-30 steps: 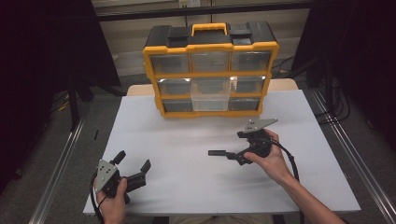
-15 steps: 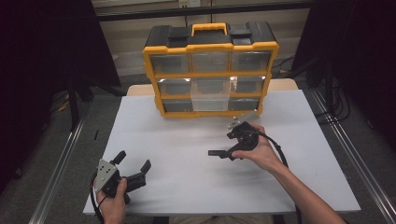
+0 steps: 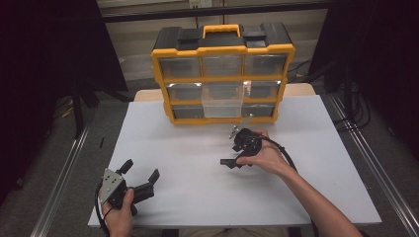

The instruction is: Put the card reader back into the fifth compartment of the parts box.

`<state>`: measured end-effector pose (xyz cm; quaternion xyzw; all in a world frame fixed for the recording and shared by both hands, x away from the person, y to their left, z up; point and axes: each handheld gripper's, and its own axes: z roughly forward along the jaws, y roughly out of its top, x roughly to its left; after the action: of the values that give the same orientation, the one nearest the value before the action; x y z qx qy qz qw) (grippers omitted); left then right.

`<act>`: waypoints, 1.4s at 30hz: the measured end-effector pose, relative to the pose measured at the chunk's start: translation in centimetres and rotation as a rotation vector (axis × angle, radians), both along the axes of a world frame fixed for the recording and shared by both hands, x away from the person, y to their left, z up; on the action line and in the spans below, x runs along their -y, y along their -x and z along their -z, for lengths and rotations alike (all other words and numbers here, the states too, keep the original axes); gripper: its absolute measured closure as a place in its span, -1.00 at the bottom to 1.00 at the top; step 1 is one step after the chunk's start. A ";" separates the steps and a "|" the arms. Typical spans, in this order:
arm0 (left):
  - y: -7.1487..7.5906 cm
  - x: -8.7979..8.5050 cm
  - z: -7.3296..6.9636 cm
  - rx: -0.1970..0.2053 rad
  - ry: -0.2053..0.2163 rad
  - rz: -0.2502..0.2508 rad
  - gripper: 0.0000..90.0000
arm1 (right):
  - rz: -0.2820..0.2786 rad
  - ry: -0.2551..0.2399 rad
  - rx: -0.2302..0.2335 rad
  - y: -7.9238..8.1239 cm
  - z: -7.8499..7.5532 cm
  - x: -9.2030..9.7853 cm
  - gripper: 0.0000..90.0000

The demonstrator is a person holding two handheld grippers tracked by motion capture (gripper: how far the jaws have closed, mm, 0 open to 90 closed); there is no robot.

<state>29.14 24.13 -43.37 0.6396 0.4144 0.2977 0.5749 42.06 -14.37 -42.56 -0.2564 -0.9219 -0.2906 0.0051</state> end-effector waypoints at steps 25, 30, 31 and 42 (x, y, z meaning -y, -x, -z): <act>0.0 0.0 0.0 0.001 -0.002 -0.001 -0.97 | -0.095 0.153 0.030 -0.3 0.6 -1.3 0.31; 0.0 0.1 0.0 0.001 -0.006 0.001 -0.97 | -0.103 0.157 0.039 -0.1 0.6 -1.4 0.35; -0.1 0.1 0.0 0.001 -0.008 0.001 -0.97 | -0.105 0.156 0.039 -0.1 0.6 -1.4 0.37; -0.1 0.2 0.0 -0.001 -0.015 0.004 -0.97 | -0.118 0.162 0.026 -0.2 0.5 -1.6 0.63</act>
<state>29.26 23.94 -43.39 0.6450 0.4111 0.2992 0.5705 42.22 -12.77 -43.06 -0.1975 -0.9557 -0.2178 -0.0108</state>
